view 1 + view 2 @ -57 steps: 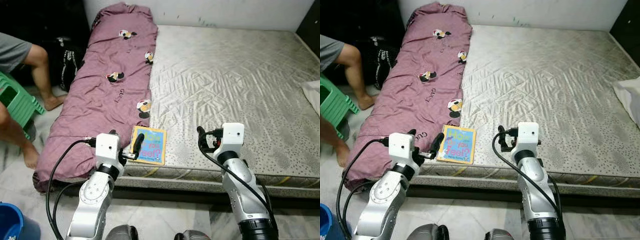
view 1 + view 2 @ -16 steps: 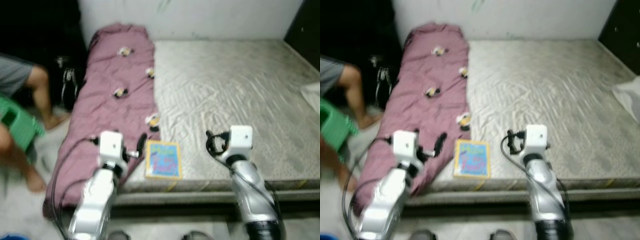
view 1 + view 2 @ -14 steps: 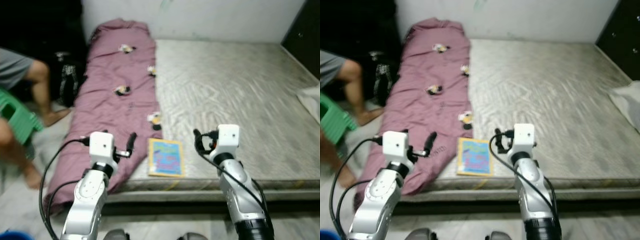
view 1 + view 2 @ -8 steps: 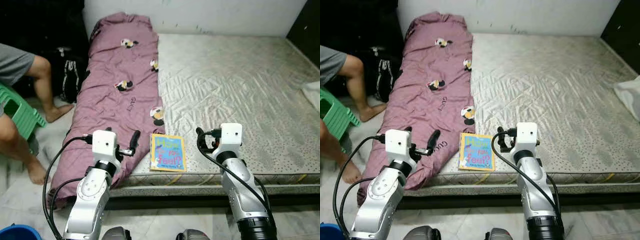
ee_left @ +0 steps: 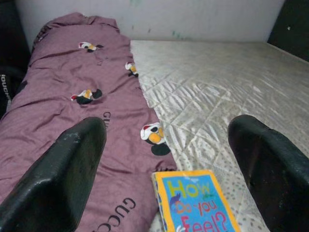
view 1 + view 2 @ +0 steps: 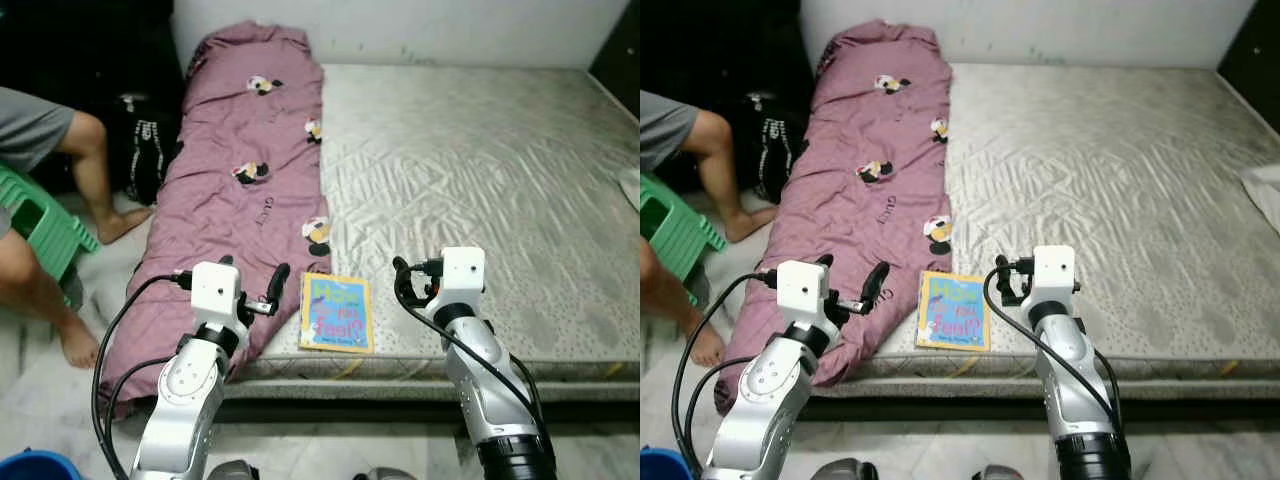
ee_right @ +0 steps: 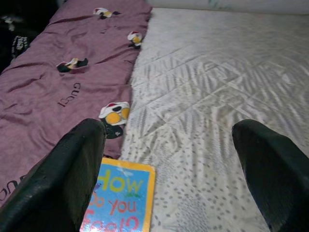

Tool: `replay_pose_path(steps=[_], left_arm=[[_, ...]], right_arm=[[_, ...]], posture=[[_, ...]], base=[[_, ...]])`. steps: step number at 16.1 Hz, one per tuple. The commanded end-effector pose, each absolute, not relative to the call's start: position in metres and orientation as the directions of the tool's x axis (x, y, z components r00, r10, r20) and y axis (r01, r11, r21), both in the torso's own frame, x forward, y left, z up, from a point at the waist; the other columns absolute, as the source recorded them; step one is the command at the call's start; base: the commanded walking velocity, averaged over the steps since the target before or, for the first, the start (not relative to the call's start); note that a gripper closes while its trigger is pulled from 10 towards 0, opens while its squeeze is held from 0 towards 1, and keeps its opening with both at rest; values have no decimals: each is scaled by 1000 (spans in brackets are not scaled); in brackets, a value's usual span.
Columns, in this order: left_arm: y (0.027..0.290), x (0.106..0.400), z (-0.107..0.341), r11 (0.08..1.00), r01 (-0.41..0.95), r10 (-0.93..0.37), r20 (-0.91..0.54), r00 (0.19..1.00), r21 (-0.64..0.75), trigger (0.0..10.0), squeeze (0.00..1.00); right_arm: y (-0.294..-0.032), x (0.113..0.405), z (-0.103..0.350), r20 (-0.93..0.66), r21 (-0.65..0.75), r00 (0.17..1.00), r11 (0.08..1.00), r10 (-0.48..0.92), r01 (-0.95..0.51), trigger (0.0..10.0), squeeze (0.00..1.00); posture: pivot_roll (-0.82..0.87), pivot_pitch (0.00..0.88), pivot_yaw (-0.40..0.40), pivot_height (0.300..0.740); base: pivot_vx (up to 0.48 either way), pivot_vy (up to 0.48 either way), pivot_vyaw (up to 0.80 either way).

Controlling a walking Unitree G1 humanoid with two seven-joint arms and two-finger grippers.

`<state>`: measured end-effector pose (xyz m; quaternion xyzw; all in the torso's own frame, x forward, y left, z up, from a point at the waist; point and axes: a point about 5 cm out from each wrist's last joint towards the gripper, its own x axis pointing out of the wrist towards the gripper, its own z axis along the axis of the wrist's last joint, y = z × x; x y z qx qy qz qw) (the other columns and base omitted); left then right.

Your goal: Clean up the room

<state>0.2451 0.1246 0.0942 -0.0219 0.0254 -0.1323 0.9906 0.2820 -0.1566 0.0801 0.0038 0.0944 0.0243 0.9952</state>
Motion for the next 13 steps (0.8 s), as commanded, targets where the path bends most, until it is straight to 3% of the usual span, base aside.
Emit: replay_pose_path(steps=[1,6,13], left_arm=[[125,241,93,963,266,-268,-48,962,-54,10000,0],[128,240,90,965,257,-260,-68,963,-40,10000,0],[128,245,88,972,232,-234,-85,969,-33,10000,0]], right_arm=[[-157,282,79,-197,10,979,999,49,-48,10000,0],[-151,280,73,-214,22,975,998,60,-57,10000,0],[-152,291,74,-199,47,979,999,34,-25,10000,0]], posture=[[6,62,-27,740],[23,35,-32,740],[27,16,-12,740]], base=[[345,0,0],[360,0,0],[0,0,0]])
